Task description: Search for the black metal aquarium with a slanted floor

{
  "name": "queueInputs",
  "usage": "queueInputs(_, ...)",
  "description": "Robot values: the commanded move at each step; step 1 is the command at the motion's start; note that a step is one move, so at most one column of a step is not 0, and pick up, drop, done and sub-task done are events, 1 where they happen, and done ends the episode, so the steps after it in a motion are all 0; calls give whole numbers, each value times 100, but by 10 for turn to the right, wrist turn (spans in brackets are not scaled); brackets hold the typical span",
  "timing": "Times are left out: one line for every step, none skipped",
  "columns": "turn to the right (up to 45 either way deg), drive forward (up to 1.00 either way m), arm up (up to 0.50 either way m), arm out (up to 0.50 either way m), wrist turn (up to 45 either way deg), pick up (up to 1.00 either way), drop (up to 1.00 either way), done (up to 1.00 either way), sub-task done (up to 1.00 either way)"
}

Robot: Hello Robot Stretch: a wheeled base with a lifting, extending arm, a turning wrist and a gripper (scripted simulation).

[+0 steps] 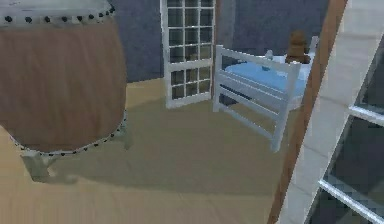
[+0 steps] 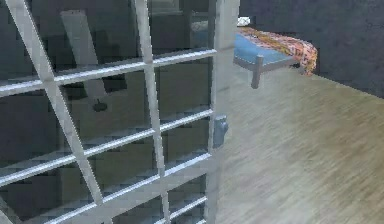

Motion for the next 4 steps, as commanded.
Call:
queueInputs(0,15,0,0,0,0,0,0,0)
queueInputs(-270,0,0,0,0,0,0,0,0)
queueInputs(0,30,0,0,0,0,0,0,0)
queueInputs(-270,0,0,0,0,0,0,0,0)
